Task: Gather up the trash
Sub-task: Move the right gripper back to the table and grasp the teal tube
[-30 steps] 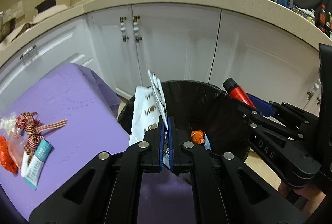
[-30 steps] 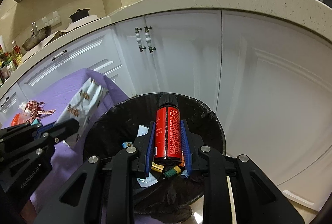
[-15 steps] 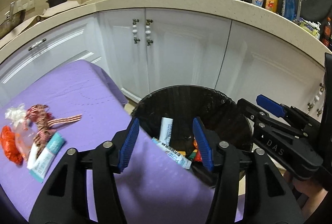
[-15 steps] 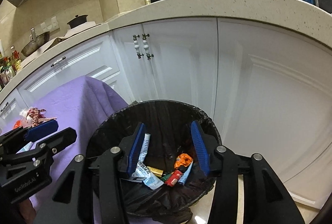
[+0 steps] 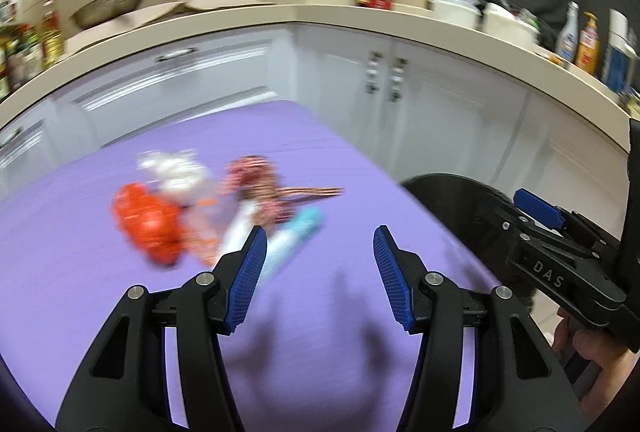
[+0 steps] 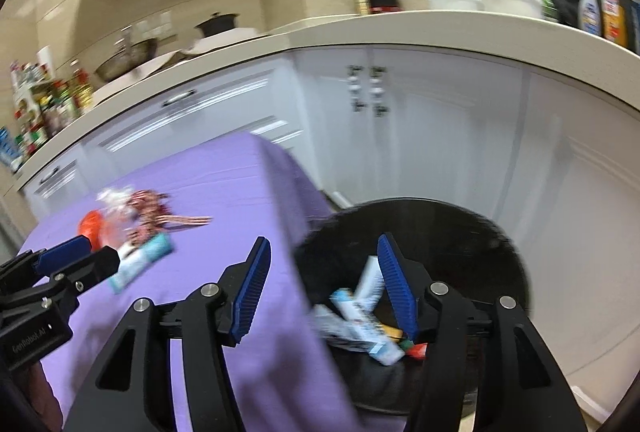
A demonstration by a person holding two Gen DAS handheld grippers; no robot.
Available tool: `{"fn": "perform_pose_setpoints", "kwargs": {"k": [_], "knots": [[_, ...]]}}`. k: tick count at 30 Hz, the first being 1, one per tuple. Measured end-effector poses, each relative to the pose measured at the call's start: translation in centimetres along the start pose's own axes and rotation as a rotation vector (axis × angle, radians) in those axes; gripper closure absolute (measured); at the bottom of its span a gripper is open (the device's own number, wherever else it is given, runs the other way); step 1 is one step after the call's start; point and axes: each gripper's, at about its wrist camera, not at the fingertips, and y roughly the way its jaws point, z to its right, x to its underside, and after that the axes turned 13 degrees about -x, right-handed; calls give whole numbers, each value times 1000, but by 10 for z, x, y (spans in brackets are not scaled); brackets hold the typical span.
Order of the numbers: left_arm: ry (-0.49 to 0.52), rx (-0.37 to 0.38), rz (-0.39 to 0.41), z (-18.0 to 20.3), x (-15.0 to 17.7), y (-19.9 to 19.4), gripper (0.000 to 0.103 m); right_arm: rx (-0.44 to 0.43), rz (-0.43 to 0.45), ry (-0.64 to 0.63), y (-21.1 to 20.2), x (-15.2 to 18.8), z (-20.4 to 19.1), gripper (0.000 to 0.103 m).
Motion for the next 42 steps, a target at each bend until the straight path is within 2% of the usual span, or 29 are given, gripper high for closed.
{"fn": "perform_pose_setpoints", "kwargs": {"k": [7, 17, 23, 28, 36, 39, 42], "knots": [[-66, -129, -9, -73, 15, -7, 49, -87, -54, -75, 25, 3, -60, 47], [-137, -226, -35, -148, 36, -9, 49, -131, -149, -144, 60, 11, -124, 44], [-179, -224, -61, -173, 47, -5, 49, -110, -232, -180, 83, 19, -149, 41], [-199, -203, -74, -183, 51, 1, 49, -69, -290, -187, 92, 22, -151, 40], [-201, -160, -79, -181, 52, 6, 48, 13, -281, -135, 80, 24, -124, 40], [-198, -151, -79, -177, 51, 7, 42, 29, -273, -102, 76, 22, -114, 40], [-197, -139, -77, -173, 51, 7, 42, 35, -265, -93, 75, 20, -110, 40]]}}
